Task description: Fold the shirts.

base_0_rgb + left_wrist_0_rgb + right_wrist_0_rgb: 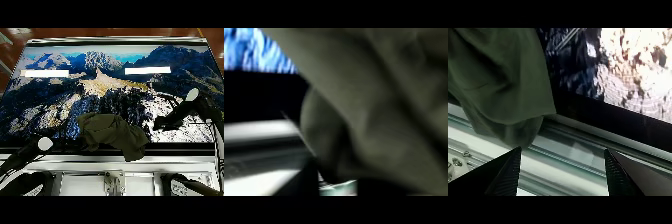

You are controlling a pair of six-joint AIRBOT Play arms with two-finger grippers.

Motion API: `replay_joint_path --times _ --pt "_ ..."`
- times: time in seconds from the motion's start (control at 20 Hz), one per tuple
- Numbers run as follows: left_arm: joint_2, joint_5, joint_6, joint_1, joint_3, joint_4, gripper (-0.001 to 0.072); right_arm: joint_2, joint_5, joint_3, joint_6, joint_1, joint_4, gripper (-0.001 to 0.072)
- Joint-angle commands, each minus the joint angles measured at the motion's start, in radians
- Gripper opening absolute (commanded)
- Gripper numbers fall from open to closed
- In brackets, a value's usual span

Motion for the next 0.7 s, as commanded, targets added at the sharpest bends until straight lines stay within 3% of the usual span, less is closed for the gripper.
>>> replay_joint_path --times 0.0,0.2,0.65 --pt "-0.05 0.054 0.056 -0.013 0.033 -0.006 0.0042 -0.028 -0.029 -0.014 0.002 0.0 0.011 0.064" --pt "-0.049 0.035 0.06 -0.013 0.06 -0.003 0.0041 -0.13 -0.017 -0.019 -0.05 0.0 0.146 0.064" --pt "-0.048 -0.043 0.093 -0.01 0.074 0.018 0.0041 -0.312 -0.03 -0.019 -0.029 0.014 0.248 0.0639"
